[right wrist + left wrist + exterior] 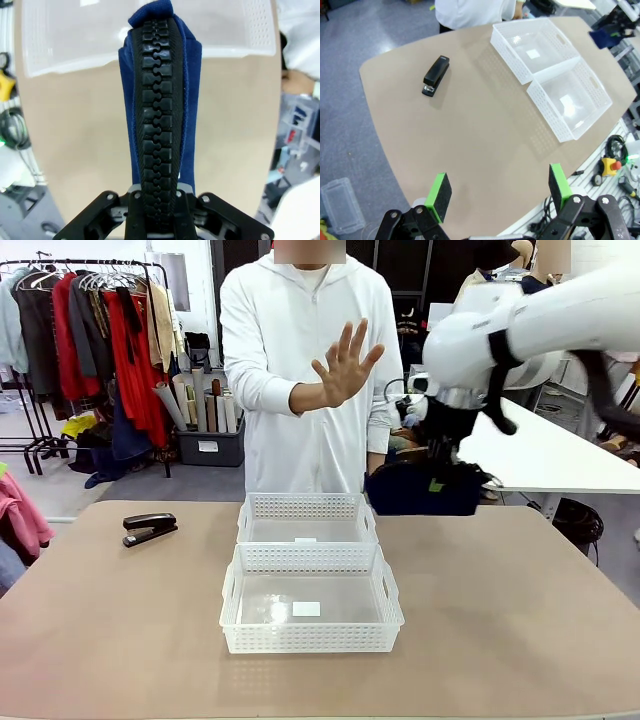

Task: Distribute items into two baskets.
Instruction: Move the picked Pencil pouch towards the Organizing basket indicated by the person, stopping as directed.

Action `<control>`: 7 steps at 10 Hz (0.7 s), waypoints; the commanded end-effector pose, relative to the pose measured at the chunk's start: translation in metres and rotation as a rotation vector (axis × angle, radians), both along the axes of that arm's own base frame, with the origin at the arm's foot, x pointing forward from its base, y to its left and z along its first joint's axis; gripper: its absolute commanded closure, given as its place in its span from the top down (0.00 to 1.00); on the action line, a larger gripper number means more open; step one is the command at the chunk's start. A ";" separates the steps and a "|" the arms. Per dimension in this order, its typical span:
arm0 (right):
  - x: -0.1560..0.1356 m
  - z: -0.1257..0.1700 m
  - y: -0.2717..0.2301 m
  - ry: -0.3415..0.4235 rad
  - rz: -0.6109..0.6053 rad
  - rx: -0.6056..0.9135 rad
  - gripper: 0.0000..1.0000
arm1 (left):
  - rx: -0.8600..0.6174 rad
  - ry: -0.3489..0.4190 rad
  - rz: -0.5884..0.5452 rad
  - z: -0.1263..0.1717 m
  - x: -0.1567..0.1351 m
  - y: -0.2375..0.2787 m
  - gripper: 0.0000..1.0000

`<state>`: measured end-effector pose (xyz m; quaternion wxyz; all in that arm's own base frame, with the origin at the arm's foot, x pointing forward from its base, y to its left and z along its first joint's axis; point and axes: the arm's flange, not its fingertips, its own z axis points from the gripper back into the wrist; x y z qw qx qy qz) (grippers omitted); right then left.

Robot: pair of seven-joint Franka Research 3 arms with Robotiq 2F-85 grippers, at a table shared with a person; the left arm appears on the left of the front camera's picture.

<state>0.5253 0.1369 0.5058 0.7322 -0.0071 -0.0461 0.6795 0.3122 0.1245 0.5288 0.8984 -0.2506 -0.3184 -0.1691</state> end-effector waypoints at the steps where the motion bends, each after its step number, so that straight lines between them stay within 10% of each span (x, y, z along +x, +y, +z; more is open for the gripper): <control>1: -0.045 0.018 -0.036 0.000 0.033 0.073 0.00 | -0.002 -0.002 -0.001 0.000 -0.001 0.000 1.00; 7: -0.047 0.022 -0.040 0.015 0.012 0.055 0.00 | -0.002 -0.002 -0.001 0.000 -0.001 0.000 1.00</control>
